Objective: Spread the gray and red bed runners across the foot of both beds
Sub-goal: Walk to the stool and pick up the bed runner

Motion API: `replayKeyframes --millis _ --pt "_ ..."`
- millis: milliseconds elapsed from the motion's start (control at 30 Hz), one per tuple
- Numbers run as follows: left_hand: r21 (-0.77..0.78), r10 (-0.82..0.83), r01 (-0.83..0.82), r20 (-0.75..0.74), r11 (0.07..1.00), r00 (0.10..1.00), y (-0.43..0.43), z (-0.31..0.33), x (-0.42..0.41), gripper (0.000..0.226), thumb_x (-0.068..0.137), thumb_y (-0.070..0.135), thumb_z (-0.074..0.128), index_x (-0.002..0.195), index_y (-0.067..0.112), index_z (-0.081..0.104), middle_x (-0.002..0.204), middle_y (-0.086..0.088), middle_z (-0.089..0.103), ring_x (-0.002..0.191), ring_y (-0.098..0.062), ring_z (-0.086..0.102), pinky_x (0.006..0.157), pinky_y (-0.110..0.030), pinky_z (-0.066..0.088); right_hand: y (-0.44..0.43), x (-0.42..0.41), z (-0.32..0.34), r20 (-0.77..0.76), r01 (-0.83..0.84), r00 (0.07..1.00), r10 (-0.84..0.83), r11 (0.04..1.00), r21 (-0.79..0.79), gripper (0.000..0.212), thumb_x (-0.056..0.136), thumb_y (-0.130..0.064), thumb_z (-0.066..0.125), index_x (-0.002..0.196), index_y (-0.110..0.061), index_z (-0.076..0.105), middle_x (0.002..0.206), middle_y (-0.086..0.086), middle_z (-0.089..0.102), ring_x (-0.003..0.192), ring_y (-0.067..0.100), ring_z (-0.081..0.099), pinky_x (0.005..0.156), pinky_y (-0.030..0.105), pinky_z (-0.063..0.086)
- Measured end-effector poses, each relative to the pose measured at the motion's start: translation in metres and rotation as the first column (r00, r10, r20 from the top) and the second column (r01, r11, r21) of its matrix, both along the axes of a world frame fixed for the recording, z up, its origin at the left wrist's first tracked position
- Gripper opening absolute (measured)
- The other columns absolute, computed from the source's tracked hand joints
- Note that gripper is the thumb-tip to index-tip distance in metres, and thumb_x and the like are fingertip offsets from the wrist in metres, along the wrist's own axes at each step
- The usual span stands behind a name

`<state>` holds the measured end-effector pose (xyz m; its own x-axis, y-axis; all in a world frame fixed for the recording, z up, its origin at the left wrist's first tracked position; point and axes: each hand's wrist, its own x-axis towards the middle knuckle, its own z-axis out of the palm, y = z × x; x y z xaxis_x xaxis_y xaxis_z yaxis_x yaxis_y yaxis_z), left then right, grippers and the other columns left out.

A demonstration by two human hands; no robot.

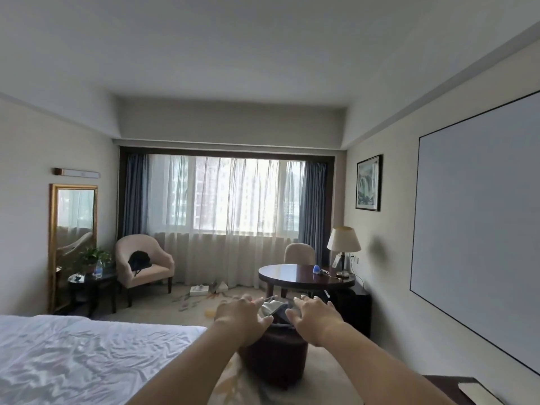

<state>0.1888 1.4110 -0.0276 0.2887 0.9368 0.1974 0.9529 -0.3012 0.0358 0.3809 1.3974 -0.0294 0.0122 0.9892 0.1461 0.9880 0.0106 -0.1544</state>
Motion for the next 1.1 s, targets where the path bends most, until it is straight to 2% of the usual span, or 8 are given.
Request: replayKeyframes --millis 233,433,600,700,900,1100 --pt "0.027 0.006 -0.005 -0.040 1.000 0.999 0.182 0.003 0.025 0.069 0.097 0.071 0.033 0.156 0.035 0.034 0.156 0.000 0.044 0.143 -0.026 0.041 0.111 -0.051 0.034 0.177 0.023 0.001 0.031 -0.026 0.999 0.026 1.000 -0.003 0.063 0.102 -0.056 0.028 0.154 -0.021 0.034 0.162 -0.002 0.031 0.150 0.025 0.024 0.121 0.053 0.010" --pt "0.029 -0.027 0.028 -0.020 0.999 0.999 0.361 0.006 0.047 0.072 0.095 0.073 0.032 0.157 0.037 0.030 0.159 0.001 0.041 0.144 -0.026 0.039 0.112 -0.052 0.033 0.341 0.044 0.005 -0.004 0.025 1.000 -0.025 1.000 -0.011 0.060 0.102 -0.055 0.031 0.150 -0.020 0.041 0.157 0.001 0.041 0.145 0.025 0.034 0.122 0.054 0.013" --pt "0.064 -0.056 0.055 0.022 0.996 0.998 0.505 0.028 0.068 0.073 0.094 0.075 0.032 0.158 0.039 0.028 0.161 0.001 0.039 0.145 -0.026 0.038 0.110 -0.053 0.035 0.468 0.069 0.037 -0.042 0.056 0.998 -0.056 0.998 0.010 0.059 0.102 -0.056 0.031 0.152 -0.025 0.038 0.154 0.004 0.045 0.138 0.027 0.045 0.112 0.045 0.036" --pt "0.065 -0.075 0.073 0.031 0.995 0.997 0.583 0.031 0.087 0.074 0.094 0.077 0.033 0.158 0.040 0.028 0.161 0.002 0.039 0.145 -0.026 0.039 0.110 -0.052 0.036 0.541 0.087 0.043 -0.051 0.070 0.996 -0.069 0.997 0.027 0.061 0.103 -0.056 0.031 0.155 -0.025 0.034 0.155 0.005 0.044 0.138 0.029 0.045 0.110 0.044 0.039" --pt "0.025 -0.109 0.110 -0.031 0.994 0.994 0.743 -0.008 0.134 0.074 0.093 0.078 0.033 0.158 0.042 0.027 0.160 0.001 0.040 0.144 -0.029 0.040 0.108 -0.055 0.038 0.703 0.132 0.009 -0.004 0.078 0.997 -0.078 0.997 -0.017 0.059 0.102 -0.058 0.030 0.152 -0.028 0.039 0.148 0.009 0.050 0.132 0.032 0.050 0.108 0.048 0.042" --pt "-0.012 -0.094 0.094 -0.033 0.996 0.995 0.919 -0.035 0.190 0.069 0.094 0.076 0.033 0.155 0.046 0.030 0.159 0.002 0.041 0.144 -0.028 0.040 0.107 -0.053 0.037 0.889 0.183 -0.018 0.027 0.046 0.999 -0.045 0.998 -0.038 0.063 0.101 -0.059 0.032 0.154 -0.026 0.035 0.154 0.007 0.044 0.137 0.032 0.045 0.110 0.048 0.040"
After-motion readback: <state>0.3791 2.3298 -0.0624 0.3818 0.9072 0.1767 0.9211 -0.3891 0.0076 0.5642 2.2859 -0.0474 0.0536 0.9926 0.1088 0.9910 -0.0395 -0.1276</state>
